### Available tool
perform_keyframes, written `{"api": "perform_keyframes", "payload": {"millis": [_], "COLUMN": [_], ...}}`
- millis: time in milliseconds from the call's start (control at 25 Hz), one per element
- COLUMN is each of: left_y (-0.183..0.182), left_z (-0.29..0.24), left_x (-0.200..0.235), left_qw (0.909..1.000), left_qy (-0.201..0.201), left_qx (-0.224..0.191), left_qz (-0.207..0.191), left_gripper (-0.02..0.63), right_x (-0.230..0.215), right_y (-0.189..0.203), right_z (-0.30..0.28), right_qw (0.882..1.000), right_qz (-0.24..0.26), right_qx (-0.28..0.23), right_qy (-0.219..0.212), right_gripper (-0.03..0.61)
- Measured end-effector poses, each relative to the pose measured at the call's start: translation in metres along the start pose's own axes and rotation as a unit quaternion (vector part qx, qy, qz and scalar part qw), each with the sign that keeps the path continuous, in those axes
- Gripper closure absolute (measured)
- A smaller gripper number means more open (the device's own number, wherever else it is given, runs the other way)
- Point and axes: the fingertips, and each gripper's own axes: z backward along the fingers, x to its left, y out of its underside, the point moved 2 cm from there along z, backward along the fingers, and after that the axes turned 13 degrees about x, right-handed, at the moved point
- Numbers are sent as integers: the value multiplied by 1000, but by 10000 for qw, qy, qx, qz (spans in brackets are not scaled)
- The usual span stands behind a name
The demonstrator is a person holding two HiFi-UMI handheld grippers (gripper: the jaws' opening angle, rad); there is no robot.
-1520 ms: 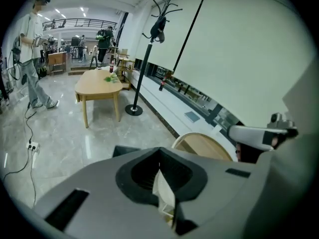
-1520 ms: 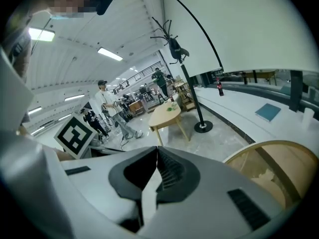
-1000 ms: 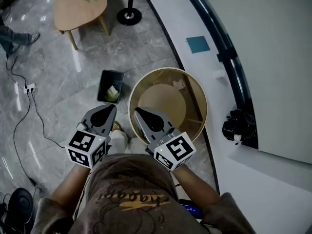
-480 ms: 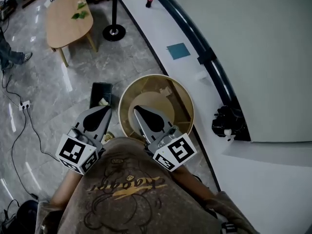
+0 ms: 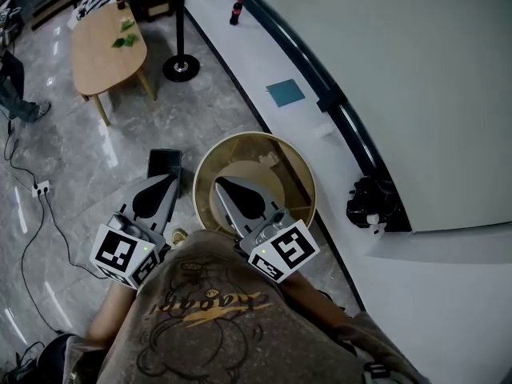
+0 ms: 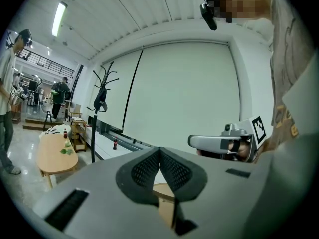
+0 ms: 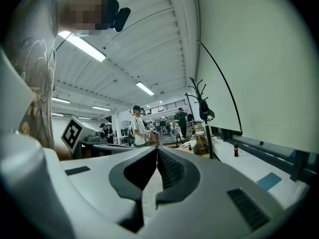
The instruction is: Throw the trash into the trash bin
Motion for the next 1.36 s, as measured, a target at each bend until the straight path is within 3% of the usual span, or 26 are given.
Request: {"api": "perform_keyframes", "payload": {"millis": [80, 240, 360, 720, 960, 1360], "left_y": [1, 0, 9, 9, 10, 16], "left_z": [0, -2, -3, -4, -7, -18], "left_x": [0, 0, 3, 1, 3, 2], "left_qw": [9999, 9995, 9998, 9989, 9991, 9987], "left_qy": [-18, -33, -47, -144, -173, -203], "left_qx": [123, -142, -36, -230, -257, -125], "left_qz": [-10, -293, -197, -391, -284, -455], "left_gripper": [595, 595, 595, 595, 594, 594], "right_x": [1, 3, 4, -4, -9, -19], "right_y": [0, 2, 4, 14, 18, 22], "right_z": [-1, -3, -6, -11, -15, -20], "right_qw": [10000, 10000, 10000, 9998, 9997, 9994], "right_qz": [10, 27, 22, 13, -24, -39], "right_qx": [11, 28, 52, 137, 165, 246], "right_qy": [21, 37, 58, 162, 201, 242], "right_gripper": [559, 559, 560, 560, 560, 560]}}
